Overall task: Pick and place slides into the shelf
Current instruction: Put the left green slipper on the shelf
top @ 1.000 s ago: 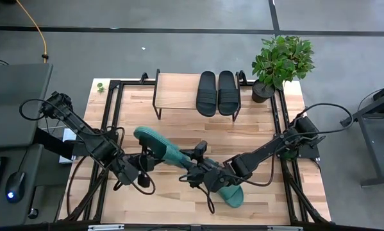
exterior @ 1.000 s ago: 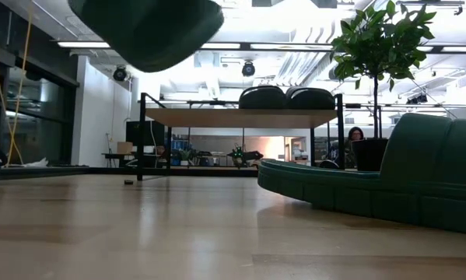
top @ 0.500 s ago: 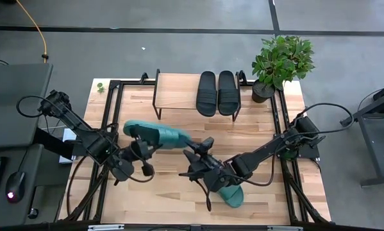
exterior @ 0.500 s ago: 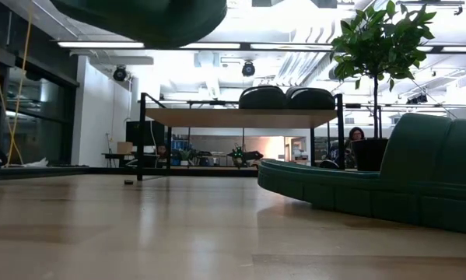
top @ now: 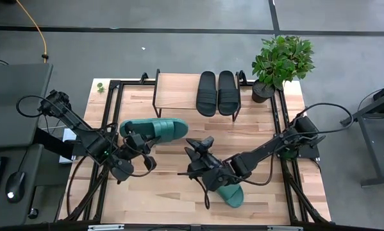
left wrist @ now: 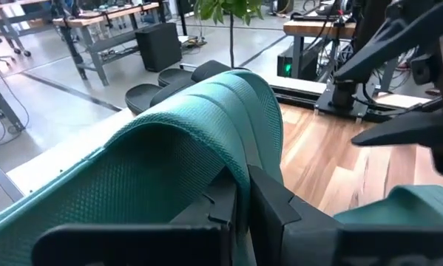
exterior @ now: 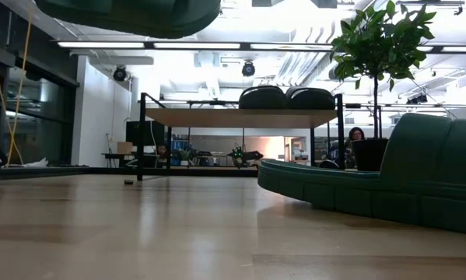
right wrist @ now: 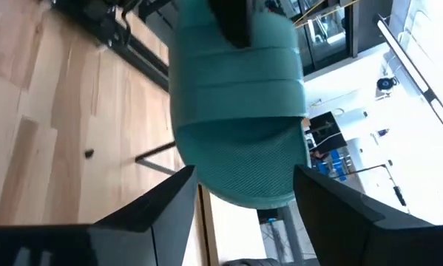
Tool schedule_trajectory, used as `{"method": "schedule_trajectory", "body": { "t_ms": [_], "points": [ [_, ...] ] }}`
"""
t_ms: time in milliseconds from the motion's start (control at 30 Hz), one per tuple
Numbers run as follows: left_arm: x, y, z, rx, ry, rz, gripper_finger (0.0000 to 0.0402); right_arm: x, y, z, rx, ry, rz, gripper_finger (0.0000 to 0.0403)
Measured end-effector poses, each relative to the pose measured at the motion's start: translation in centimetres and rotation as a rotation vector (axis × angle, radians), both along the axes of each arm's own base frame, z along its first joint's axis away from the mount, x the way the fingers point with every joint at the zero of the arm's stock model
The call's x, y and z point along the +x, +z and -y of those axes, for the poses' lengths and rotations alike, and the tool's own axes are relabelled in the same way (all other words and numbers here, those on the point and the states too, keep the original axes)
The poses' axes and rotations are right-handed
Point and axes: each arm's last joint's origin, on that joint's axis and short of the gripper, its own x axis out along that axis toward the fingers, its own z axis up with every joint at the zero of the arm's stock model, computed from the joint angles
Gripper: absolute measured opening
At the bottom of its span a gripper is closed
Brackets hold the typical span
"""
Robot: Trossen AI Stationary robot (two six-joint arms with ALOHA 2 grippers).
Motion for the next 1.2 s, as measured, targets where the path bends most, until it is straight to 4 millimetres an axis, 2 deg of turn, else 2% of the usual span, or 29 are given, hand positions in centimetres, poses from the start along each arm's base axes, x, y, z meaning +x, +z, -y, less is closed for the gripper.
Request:
{"method": "schedule_trajectory", "body": {
  "t_ms": [333,633,800,1000,1200],
  "points": [
    [0.1,0.2,0.0,-0.021,0.027,0.053,0.0018,1.5,-2.9,-0.3,-0.179,-0.027,-0.148,0.0217],
    [0.2,0.3,0.1,-0.028,0.031,0.07,0.0019,3.1,-4.4,-0.3,-0.277,-0.086,-0.172,0.0217],
    [0.2,0.3,0.1,-0.036,0.024,0.07,0.0019,3.9,-5.8,0.2,-0.336,-0.131,-0.233,0.0193],
    [0.4,0.4,0.3,-0.074,-0.012,0.073,0.0019,4.3,-6.4,0.7,-0.35,-0.141,-0.254,0.0151],
    [0.5,0.6,0.4,-0.106,-0.036,0.09,0.0019,4.2,-6.4,0.3,-0.379,-0.113,-0.286,0.0147]
  ]
}}
